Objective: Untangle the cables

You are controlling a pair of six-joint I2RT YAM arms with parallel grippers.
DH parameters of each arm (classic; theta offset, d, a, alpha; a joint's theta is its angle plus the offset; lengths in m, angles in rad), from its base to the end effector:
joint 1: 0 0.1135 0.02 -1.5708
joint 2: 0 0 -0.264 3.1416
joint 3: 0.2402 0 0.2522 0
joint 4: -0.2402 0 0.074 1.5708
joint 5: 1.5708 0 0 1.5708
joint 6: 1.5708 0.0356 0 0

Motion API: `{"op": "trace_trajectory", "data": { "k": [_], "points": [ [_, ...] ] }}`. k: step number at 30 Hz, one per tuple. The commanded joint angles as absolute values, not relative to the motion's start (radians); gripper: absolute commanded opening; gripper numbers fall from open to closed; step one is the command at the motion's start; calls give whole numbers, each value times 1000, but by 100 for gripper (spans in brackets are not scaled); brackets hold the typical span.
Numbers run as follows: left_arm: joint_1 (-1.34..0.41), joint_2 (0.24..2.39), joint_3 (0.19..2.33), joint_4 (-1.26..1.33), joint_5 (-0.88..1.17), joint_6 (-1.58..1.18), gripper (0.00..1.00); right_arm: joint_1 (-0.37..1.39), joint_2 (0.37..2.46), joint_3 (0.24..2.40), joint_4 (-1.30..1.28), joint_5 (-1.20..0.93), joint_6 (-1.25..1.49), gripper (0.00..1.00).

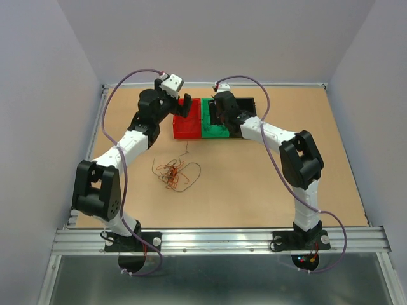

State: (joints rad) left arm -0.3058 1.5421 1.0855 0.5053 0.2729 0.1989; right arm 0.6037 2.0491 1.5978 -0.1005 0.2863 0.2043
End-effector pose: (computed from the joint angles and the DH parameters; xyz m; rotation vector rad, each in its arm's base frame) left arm 0.3470 -0.1196 0.3285 0.5899 1.4128 -0.2928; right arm 0.4010 0.2643 0.2383 -0.2504 2.0880 0.1826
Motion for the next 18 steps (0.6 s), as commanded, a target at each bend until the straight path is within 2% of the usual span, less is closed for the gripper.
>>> {"op": "trace_trajectory", "data": {
  "k": [1,4,7,12,18],
  "points": [
    [-304,1594,1173,450,333,196,98,607,2040,1634,-52,256,187,49],
    [-305,1621,1203,426,304,187,97,607,2005,1603,-46,229,190,51],
    [-299,1617,1207,426,244,178,98,609,1957,1545,-32,115,183,62],
    [-238,1595,1197,459,270,94,98,624,1887,1445,-9,60,170,63],
    [-187,1562,1183,482,311,49,98,650,1862,1428,-8,11,160,63]
  ]
}}
